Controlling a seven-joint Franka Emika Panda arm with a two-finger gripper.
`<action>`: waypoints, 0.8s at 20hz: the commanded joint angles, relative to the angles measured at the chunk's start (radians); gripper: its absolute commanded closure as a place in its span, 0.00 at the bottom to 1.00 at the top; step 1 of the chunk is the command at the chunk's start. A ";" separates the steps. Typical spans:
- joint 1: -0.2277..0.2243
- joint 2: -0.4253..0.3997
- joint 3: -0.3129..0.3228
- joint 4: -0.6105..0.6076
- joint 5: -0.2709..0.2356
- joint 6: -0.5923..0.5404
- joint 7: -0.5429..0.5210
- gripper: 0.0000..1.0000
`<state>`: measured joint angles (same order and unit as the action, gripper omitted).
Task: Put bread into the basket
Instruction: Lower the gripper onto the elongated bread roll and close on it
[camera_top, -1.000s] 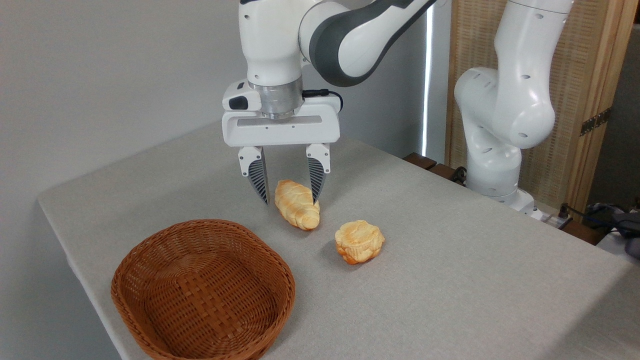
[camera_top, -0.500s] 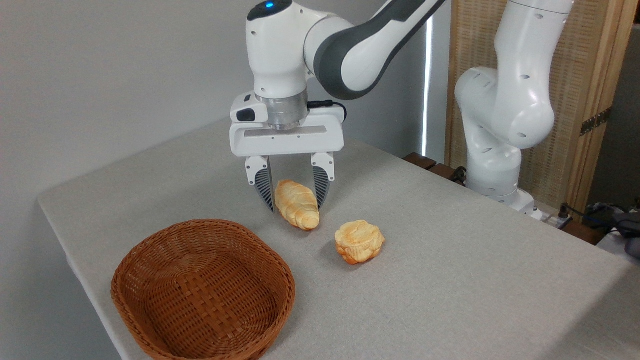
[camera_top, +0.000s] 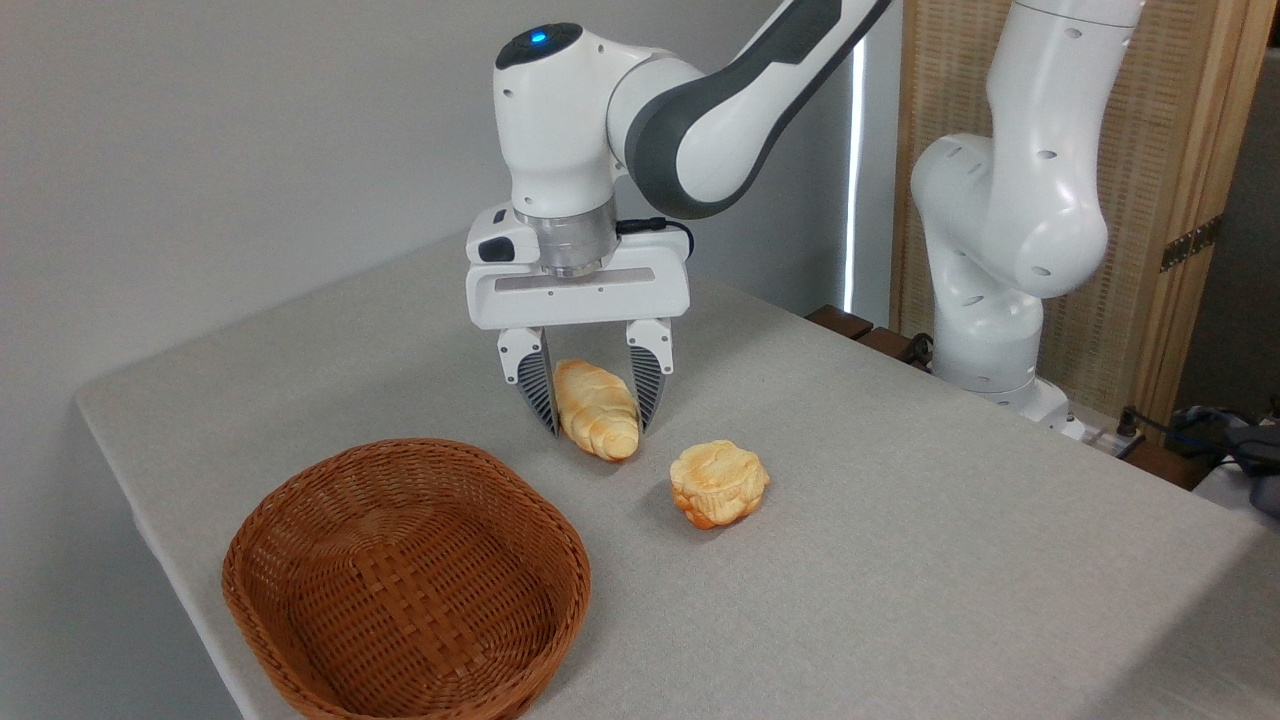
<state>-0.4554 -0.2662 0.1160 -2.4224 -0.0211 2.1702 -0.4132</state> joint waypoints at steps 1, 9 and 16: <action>-0.011 0.005 -0.010 -0.006 0.044 0.017 -0.009 0.15; -0.009 0.005 -0.010 -0.001 0.046 0.017 0.017 0.50; -0.009 -0.005 -0.010 0.020 0.044 0.017 0.017 0.49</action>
<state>-0.4573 -0.2601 0.1005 -2.4185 0.0119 2.1713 -0.4024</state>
